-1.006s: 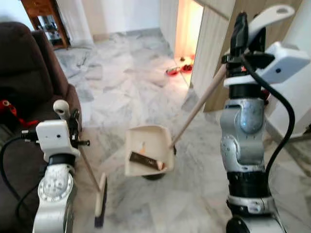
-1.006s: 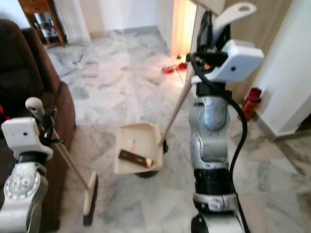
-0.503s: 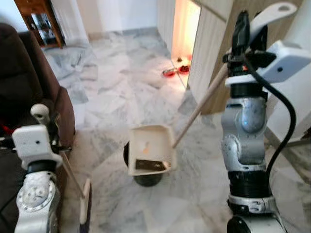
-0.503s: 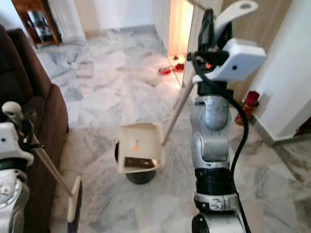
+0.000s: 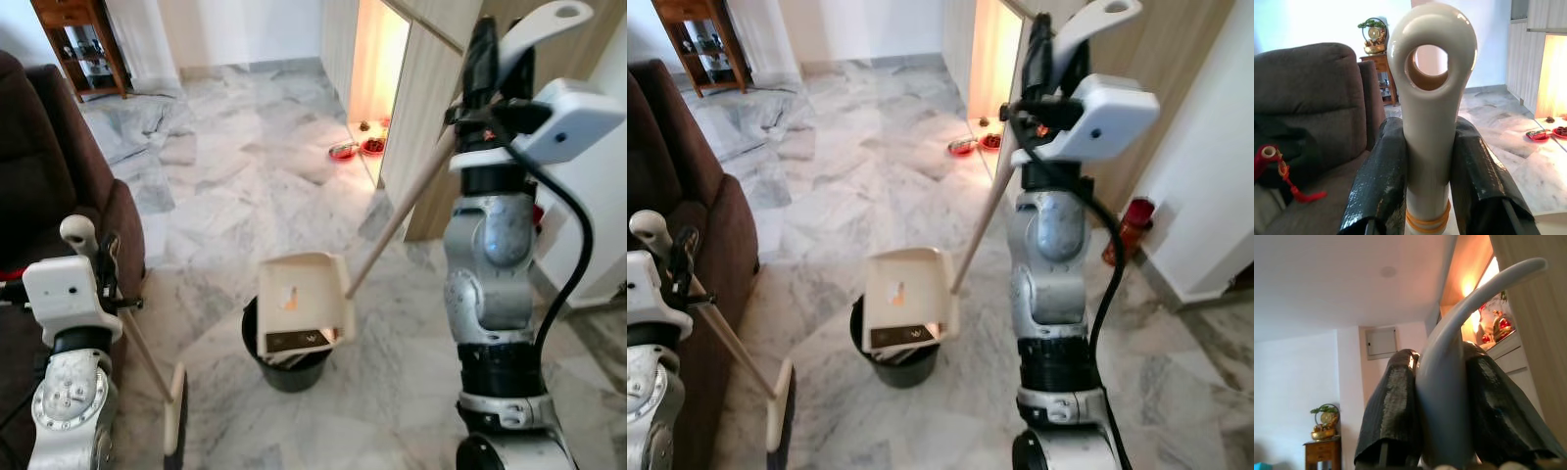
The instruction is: Sweep floor
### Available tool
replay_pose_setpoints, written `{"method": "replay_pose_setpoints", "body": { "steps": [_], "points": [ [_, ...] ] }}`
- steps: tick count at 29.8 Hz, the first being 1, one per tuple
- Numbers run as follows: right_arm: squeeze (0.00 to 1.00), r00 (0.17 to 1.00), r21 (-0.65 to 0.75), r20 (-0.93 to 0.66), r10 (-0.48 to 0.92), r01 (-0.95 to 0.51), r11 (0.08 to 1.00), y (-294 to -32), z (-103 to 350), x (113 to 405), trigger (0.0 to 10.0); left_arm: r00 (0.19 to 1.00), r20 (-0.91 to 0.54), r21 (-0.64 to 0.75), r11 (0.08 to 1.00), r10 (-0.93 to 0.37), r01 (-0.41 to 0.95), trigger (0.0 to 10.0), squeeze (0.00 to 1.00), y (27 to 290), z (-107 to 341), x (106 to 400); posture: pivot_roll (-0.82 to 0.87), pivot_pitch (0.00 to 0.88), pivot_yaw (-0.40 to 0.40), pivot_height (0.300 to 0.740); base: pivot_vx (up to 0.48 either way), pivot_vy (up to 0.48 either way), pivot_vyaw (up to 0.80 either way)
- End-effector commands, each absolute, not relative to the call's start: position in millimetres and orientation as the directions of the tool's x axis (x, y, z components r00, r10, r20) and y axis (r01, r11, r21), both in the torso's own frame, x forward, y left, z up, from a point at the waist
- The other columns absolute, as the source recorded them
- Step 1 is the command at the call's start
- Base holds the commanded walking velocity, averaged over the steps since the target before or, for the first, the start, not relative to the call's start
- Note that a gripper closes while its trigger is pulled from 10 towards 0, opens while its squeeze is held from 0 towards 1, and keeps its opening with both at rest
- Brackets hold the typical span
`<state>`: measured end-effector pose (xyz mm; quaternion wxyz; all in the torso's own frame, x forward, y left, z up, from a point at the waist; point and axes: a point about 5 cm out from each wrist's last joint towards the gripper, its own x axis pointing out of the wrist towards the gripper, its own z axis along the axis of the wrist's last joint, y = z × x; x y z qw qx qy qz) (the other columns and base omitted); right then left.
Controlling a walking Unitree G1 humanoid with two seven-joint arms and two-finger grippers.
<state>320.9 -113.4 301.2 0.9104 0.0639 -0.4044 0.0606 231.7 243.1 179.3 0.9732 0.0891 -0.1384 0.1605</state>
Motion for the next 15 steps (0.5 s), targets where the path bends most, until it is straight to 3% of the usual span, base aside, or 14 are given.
{"method": "replay_pose_setpoints", "body": {
  "steps": [1, 15],
  "points": [
    [0.00, 0.610, 0.096, 0.792, 0.027, -0.167, 0.981, -118.8, 315.7, 314.3, 10.0, 0.894, 0.358, 0.140, 0.932, 0.268, -0.335, 10.0, 0.00, 239.6, 192.4, 230.8, 0.06, 0.067, 0.029, 0.740, 0.296, 0.000, 0.44],
    [0.00, 0.619, 0.106, 0.785, 0.033, -0.186, 0.977, -118.2, 314.6, 315.5, 10.0, 0.895, 0.357, 0.134, 0.934, 0.267, -0.332, 10.0, 0.00, 237.7, 191.7, 231.8, 0.06, 0.067, 0.027, 0.740, 0.293, 0.000, 0.03]
  ]
}}
